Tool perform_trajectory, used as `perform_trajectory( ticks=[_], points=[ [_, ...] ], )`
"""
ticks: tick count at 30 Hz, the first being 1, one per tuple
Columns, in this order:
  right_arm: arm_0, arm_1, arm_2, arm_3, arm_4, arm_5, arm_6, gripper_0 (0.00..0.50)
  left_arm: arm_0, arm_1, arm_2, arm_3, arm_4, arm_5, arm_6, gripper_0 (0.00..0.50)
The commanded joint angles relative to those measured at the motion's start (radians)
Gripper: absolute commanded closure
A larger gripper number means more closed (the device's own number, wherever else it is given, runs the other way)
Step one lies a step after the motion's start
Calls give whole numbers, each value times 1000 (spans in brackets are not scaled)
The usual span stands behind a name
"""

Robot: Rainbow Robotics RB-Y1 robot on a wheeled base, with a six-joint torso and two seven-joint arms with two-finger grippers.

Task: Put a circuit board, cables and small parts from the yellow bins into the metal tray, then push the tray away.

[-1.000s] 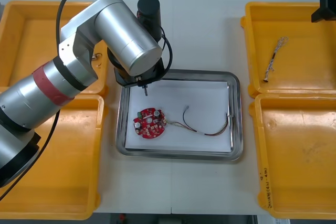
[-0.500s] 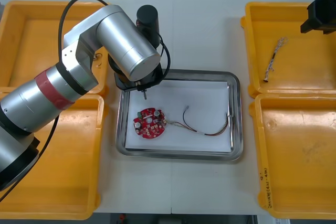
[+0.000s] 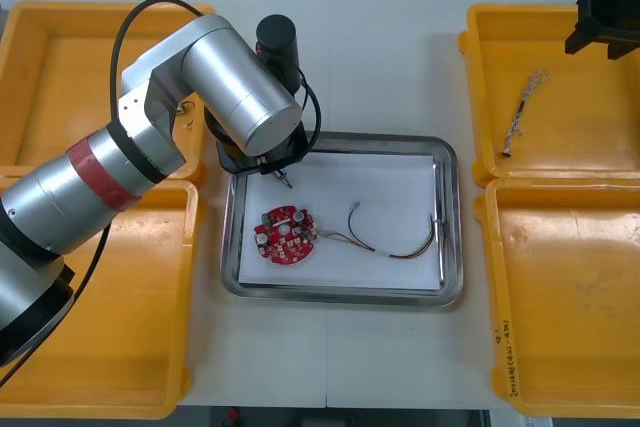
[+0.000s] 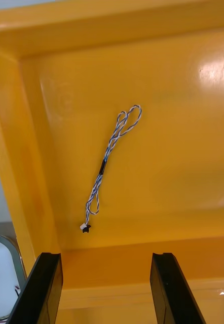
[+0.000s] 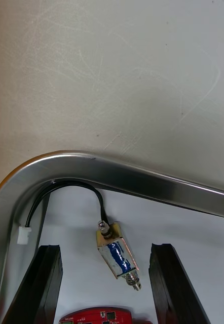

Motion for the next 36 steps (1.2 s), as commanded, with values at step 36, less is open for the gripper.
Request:
perform_trajectory(
  ticks=[36],
  points=[
    [-115,81,53,450,148,-429,-189,0,-3,203,377,-229,99,272,31,0]
  ],
)
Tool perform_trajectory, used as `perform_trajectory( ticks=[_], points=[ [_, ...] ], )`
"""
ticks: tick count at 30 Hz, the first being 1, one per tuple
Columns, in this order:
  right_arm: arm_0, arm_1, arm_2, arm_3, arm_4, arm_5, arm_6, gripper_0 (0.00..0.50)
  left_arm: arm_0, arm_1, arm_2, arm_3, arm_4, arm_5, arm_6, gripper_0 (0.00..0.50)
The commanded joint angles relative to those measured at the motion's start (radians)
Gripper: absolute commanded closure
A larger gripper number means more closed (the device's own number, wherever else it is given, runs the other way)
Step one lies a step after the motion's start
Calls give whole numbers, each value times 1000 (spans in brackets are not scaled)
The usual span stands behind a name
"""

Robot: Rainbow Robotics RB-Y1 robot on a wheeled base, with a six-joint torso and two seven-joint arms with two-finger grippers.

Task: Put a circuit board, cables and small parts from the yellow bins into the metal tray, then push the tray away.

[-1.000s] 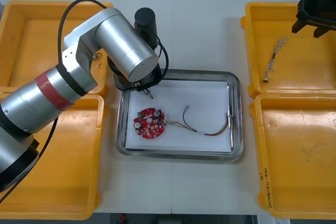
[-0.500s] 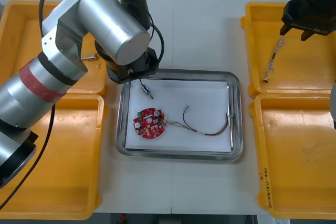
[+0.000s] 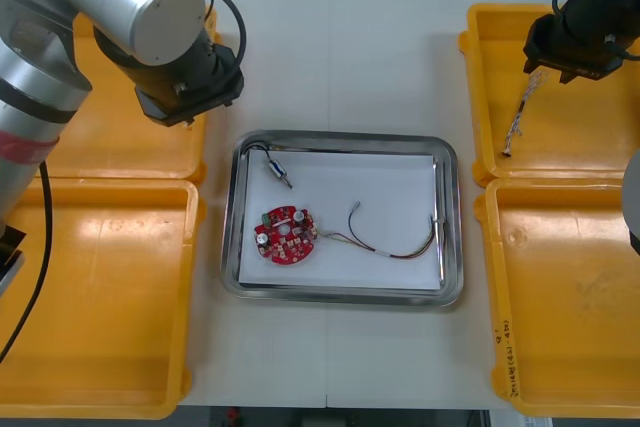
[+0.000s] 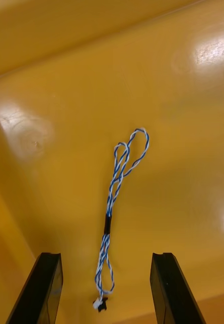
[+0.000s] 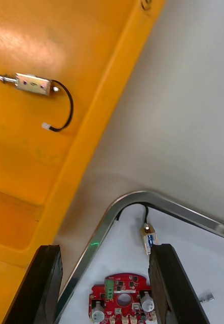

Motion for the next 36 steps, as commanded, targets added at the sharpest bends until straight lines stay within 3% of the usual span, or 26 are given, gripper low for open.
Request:
perform_trajectory(
  ticks=[1,9,14,23,26,36],
  points=[
    [-26,16,19,3,16,-42,-41,0,-2,77,78,-15,27,8,26,0],
    [26,39,10,3,10,-97,-61,0,-25,145,90,63,28,-36,17,0],
    [59,37,12,3,0,-140,-58,0,-61,159,90,184,21,-105,23,0],
    [99,45,12,3,-10,-154,-63,0,-115,145,121,337,25,-163,62,0],
    [117,49,12,2,-15,-167,-56,0,-135,137,123,374,30,-200,141,0],
    [151,68,12,-8,-21,-178,-70,0,-176,80,127,512,50,-248,200,0]
  ],
)
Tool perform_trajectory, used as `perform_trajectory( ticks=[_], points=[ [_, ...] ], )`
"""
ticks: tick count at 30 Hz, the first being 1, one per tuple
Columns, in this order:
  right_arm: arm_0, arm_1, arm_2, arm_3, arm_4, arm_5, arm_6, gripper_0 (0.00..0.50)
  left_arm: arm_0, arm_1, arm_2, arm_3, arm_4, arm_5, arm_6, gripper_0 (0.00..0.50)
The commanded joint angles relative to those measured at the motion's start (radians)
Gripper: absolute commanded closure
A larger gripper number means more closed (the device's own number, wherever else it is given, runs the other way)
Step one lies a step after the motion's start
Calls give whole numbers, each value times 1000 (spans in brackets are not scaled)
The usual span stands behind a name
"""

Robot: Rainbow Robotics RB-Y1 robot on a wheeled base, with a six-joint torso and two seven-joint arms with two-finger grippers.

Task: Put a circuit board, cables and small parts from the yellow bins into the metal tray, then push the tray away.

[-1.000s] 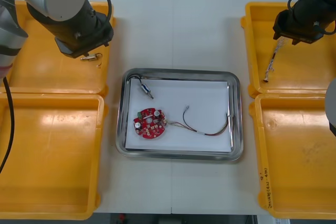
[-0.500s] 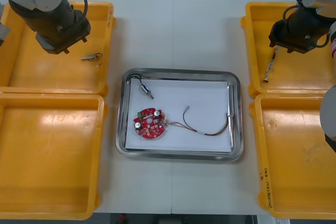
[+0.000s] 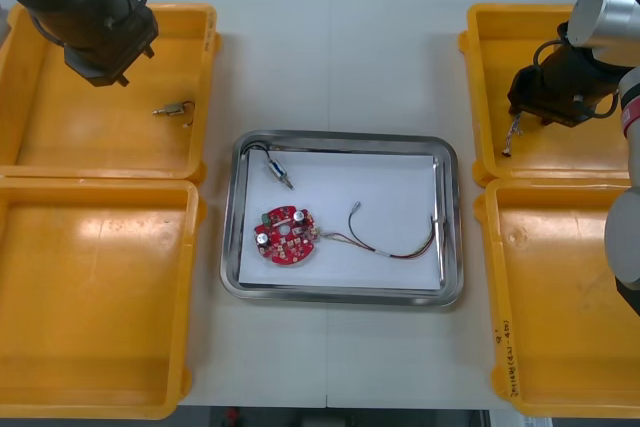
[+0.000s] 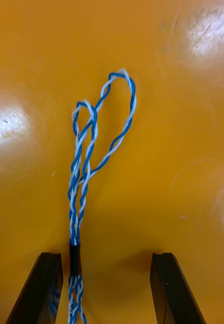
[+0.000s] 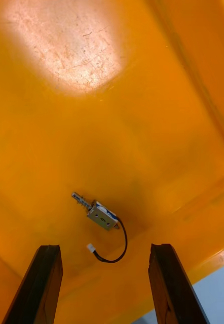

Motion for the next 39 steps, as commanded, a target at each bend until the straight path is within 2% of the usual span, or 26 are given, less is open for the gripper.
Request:
perform_trajectory(
  ticks=[1,9,15,20,26,35,39],
  points=[
    [15,24,12,-30,-11,-10,-36,0,-71,-35,42,71,31,-31,26,0],
    [32,40,12,-30,-17,-10,-45,0,-76,-71,113,173,94,-54,36,0],
    [66,41,19,-61,-39,-10,-47,0,-77,-77,128,211,99,-67,50,0],
    [112,46,36,-136,-54,22,-50,0,-79,-88,130,275,97,-143,59,0],
    [117,47,47,-142,-54,28,-55,0,-79,-98,130,341,97,-210,43,0],
    [117,46,47,-142,-54,25,-65,0,-79,-111,127,369,135,-216,50,0],
    [117,46,47,-140,-52,14,-68,0,-79,-121,116,387,128,-216,45,0]
  ],
)
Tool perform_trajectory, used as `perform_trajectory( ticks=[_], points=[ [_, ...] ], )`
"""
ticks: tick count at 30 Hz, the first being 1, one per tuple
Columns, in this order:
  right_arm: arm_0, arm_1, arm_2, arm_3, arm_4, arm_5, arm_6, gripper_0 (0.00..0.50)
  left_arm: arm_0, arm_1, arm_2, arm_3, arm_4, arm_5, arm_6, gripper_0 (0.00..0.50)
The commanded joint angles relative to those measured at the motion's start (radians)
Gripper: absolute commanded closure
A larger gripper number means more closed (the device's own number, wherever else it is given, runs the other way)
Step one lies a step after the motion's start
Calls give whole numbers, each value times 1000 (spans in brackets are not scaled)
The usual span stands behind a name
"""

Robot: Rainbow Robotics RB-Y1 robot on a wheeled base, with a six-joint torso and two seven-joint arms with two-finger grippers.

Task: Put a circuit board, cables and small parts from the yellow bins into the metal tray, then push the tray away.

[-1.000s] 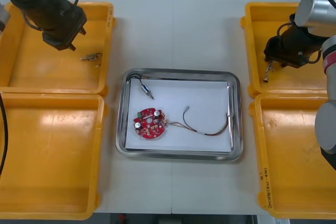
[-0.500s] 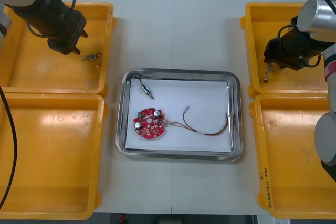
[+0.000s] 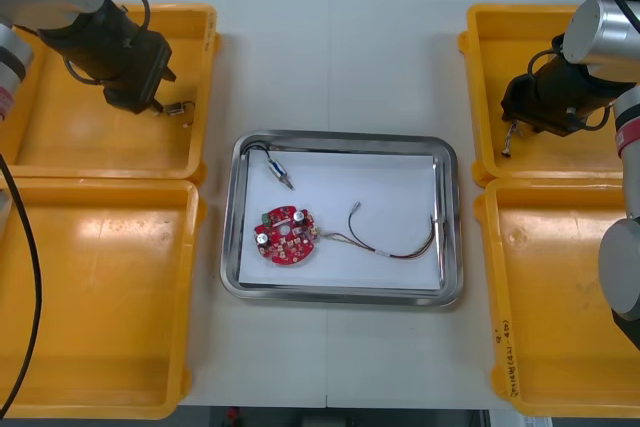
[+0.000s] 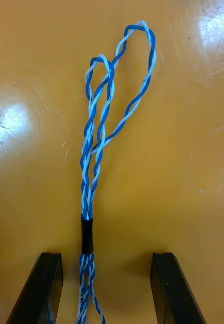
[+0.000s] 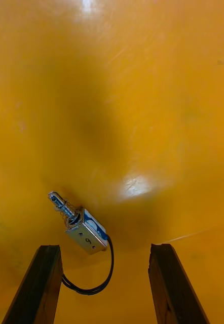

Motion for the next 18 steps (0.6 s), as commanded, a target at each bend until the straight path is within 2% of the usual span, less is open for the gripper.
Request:
perform_trajectory(
  ticks=[1,7,18],
  points=[
    [29,28,21,-5,-7,-9,-34,0,-57,-24,1,18,3,-13,11,0],
    [26,28,21,-5,1,-26,-37,0,-58,-26,-24,39,25,-41,16,0],
    [21,28,24,-6,18,-58,-35,0,-57,-36,-33,81,16,-91,6,0]
  ],
)
